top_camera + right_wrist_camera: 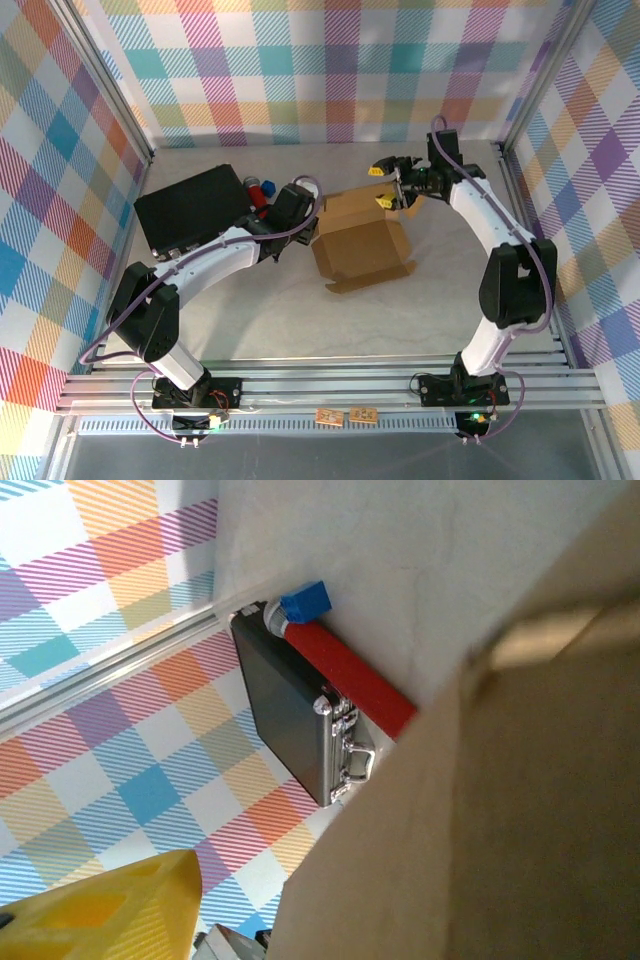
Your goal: Fold the paper box
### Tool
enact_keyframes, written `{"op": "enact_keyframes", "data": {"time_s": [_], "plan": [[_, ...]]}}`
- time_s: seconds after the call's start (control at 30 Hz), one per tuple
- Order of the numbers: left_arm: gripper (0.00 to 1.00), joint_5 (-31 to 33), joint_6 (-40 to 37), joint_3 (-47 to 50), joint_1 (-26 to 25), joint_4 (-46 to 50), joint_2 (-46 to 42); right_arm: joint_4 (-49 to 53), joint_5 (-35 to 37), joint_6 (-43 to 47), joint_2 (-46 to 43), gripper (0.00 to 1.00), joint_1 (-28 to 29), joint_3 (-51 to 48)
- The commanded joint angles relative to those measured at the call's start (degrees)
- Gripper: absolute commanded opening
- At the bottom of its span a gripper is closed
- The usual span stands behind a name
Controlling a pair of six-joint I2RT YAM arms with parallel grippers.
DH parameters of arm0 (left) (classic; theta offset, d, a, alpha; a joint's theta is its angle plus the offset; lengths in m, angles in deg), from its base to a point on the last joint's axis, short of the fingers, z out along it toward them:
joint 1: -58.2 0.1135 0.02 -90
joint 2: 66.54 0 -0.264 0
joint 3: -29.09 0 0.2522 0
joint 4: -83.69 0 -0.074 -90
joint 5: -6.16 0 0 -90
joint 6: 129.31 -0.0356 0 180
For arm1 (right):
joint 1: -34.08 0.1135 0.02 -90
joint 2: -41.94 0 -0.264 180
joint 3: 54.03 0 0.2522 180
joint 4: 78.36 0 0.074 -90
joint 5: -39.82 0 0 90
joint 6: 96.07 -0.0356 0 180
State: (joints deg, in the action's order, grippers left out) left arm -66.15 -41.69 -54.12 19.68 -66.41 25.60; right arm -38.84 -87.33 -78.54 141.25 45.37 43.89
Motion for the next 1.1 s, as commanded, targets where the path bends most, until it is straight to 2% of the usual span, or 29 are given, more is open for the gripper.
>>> {"op": "enact_keyframes", "data": {"time_s": [0.0, 0.17, 0.3, 0.47, 0.63, 0.9, 1.07], "plan": [[0.00, 2.0, -0.7, 0.0, -1.2, -1.8, -0.1, -6.1, 3.0, -5.3, -4.7, 0.66, 1.9, -4.2], [0.00, 2.6, 0.6, -0.3, -2.0, -1.0, 1.7, -10.1, 6.7, -5.9, -7.6, 0.66, 3.1, -7.7], [0.00, 2.8, 2.9, 0.0, -2.3, -0.7, 2.6, -9.9, 8.9, -5.0, -7.3, 0.61, 4.3, -8.4], [0.00, 2.2, 5.0, 1.7, -2.3, -0.7, 2.7, -14.9, 9.9, -5.9, -5.7, 0.55, 4.5, -9.9], [0.00, 1.9, 6.1, 2.7, -2.4, -0.7, 3.0, -14.5, 10.3, -5.5, -3.2, 0.41, 4.9, -8.2], [0.00, 1.6, 8.2, 3.0, -2.4, -0.8, 4.2, -15.9, 11.7, -6.4, -1.1, 0.33, 7.1, -7.9], [0.00, 2.2, 9.2, 3.3, -2.4, -0.9, 4.9, -15.5, 12.6, -6.0, 0.7, 0.22, 7.4, -7.0]]}}
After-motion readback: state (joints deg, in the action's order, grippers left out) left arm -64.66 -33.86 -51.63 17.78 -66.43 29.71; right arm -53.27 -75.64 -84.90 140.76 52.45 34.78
